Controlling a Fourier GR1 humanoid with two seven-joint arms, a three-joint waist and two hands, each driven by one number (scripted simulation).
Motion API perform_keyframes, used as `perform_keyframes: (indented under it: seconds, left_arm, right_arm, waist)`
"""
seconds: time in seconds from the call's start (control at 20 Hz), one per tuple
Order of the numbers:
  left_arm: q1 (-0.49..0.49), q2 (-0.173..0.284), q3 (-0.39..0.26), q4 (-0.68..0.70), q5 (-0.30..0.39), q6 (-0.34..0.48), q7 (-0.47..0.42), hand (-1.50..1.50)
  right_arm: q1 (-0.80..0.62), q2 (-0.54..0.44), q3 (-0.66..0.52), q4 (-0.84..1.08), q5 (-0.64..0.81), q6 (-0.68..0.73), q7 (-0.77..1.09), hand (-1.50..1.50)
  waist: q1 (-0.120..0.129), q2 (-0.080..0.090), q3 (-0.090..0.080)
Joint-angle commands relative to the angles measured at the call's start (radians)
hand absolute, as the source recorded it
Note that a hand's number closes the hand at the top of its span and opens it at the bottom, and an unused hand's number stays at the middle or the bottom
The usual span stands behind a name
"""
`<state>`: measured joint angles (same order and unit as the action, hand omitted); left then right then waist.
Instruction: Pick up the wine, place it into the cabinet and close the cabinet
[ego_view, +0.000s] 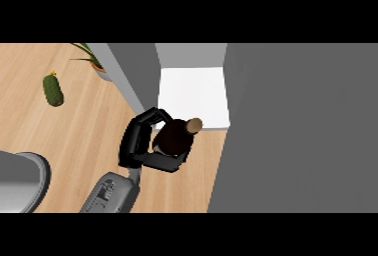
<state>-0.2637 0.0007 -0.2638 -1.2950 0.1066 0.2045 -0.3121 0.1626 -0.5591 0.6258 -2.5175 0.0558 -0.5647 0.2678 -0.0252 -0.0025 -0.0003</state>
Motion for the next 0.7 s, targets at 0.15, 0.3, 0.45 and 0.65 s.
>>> perform_keyframes:
  seconds: [0.15,0.3,0.45,0.65]
  left_arm:
    - [-0.209,0.0,0.067,0.22,0.038,0.013,-0.005,1.5]
    - [-0.231,-0.001,0.043,0.251,0.062,0.017,-0.008,1.5]
    - [-0.224,-0.001,-0.066,0.293,0.111,0.115,-0.066,1.5]
    - [-0.35,-0.001,0.017,0.408,0.136,0.056,-0.069,1.5]
  right_arm:
    - [0.065,-0.017,-0.03,-0.179,-0.075,0.034,0.02,-1.5]
    - [0.099,-0.014,-0.006,-0.195,-0.05,0.025,0.007,-1.5]
    - [0.134,-0.035,0.027,-0.214,-0.023,0.029,-0.006,-1.5]
    - [0.154,-0.013,0.026,-0.17,-0.044,0.027,-0.064,-1.5]
  waist:
    - [-0.01,0.006,0.0]
    - [-0.008,0.003,0.0]
    - [-0.019,0.002,-0.001]
    - [-0.018,0.004,0.0]
